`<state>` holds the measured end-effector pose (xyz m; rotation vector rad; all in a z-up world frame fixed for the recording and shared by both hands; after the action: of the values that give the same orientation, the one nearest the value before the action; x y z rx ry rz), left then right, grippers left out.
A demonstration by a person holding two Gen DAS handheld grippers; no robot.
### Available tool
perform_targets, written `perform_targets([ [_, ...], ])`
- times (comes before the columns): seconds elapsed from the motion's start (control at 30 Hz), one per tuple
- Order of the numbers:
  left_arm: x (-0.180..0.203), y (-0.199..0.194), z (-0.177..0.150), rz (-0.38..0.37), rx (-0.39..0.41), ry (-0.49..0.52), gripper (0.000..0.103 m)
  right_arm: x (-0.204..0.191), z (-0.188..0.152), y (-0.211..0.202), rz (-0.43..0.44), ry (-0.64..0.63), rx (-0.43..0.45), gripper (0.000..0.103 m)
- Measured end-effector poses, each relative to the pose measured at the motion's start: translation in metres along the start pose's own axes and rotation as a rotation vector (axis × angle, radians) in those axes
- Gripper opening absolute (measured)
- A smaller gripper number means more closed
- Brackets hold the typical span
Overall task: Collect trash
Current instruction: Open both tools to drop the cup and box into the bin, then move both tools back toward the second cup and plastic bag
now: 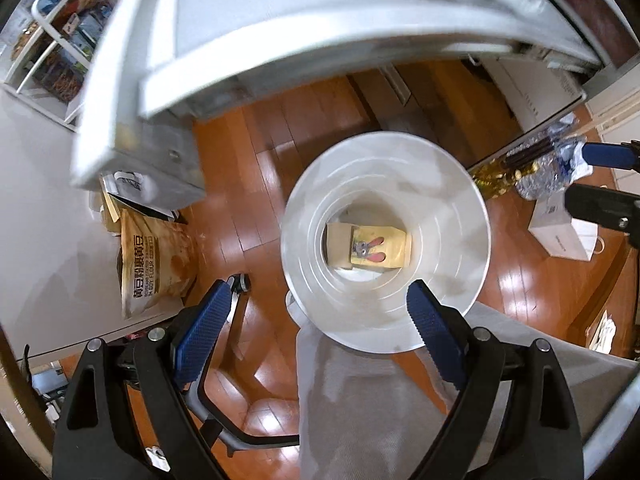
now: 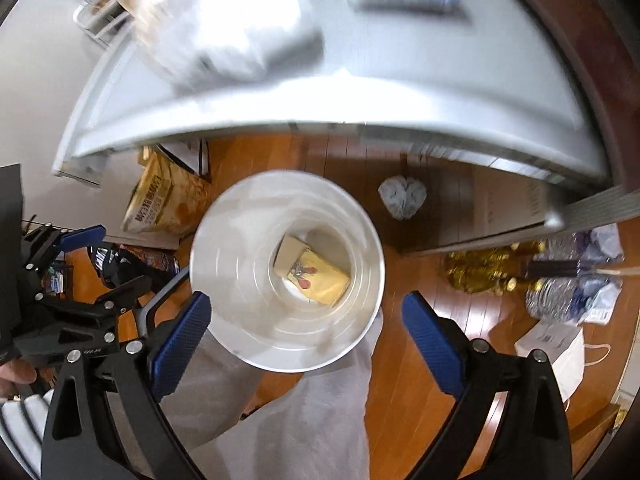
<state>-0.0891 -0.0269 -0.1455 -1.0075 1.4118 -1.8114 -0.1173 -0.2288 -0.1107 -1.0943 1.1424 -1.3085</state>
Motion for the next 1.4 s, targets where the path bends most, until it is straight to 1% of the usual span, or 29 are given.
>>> perform_targets([
  [0.13, 0.0, -0.023, 0.0, -0.005, 0.052, -0.001, 0.091, 0.003, 0.001, -0.036, -0.011, -0.003, 0.086, 0.094],
  [0.23, 0.003, -0.044, 0.004, -0.007, 0.099, 0.002, 0.091, 0.009, 0.006, -0.06, -0.008, 0.022, 0.149, 0.094],
  [0.43, 0.011, -0.097, 0.017, -0.011, 0.243, 0.021, 0.091, 0.013, 0.026, -0.106, 0.007, 0.06, 0.285, 0.094],
  [0.6, 0.014, -0.131, 0.035, 0.002, 0.364, -0.003, 0.091, 0.008, 0.046, -0.133, -0.022, 0.047, 0.385, 0.096],
  [0.67, 0.011, -0.14, 0.041, 0.014, 0.404, -0.022, 0.096, 0.004, 0.055, -0.14, -0.037, 0.045, 0.421, 0.097],
  [0.73, 0.008, -0.148, 0.047, 0.026, 0.439, -0.045, 0.097, 0.001, 0.065, -0.143, -0.053, 0.045, 0.446, 0.098],
  [0.83, 0.001, -0.153, 0.056, 0.022, 0.473, -0.081, 0.097, -0.003, 0.075, -0.143, -0.04, 0.052, 0.449, 0.098],
  [0.93, -0.006, -0.157, 0.062, 0.035, 0.493, -0.103, 0.097, -0.008, 0.085, -0.134, -0.006, 0.049, 0.415, 0.098],
  [1.03, -0.013, -0.161, 0.068, 0.062, 0.499, -0.112, 0.097, -0.017, 0.091, -0.121, 0.003, 0.032, 0.383, 0.098],
  [1.23, -0.037, -0.162, 0.081, 0.071, 0.49, -0.126, 0.097, -0.032, 0.098, -0.094, -0.015, 0.008, 0.325, 0.098],
  [1.33, -0.051, -0.157, 0.098, 0.036, 0.474, -0.124, 0.097, -0.034, 0.106, -0.08, -0.021, 0.005, 0.298, 0.098],
  [1.4, -0.062, -0.152, 0.115, 0.004, 0.457, -0.129, 0.097, -0.034, 0.112, -0.073, -0.017, 0.012, 0.279, 0.098],
])
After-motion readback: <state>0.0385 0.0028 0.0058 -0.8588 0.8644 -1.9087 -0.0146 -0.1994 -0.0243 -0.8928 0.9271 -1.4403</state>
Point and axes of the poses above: each gripper's, at about its wrist camera, not at the fingertips, and y roughly the way its jaws point, x to its right, z to its top, the point moved 1 cm from there along y, roughly the way its jaws point, and after that the axes turned 11 degrees about -z, right-handed, at the moved point
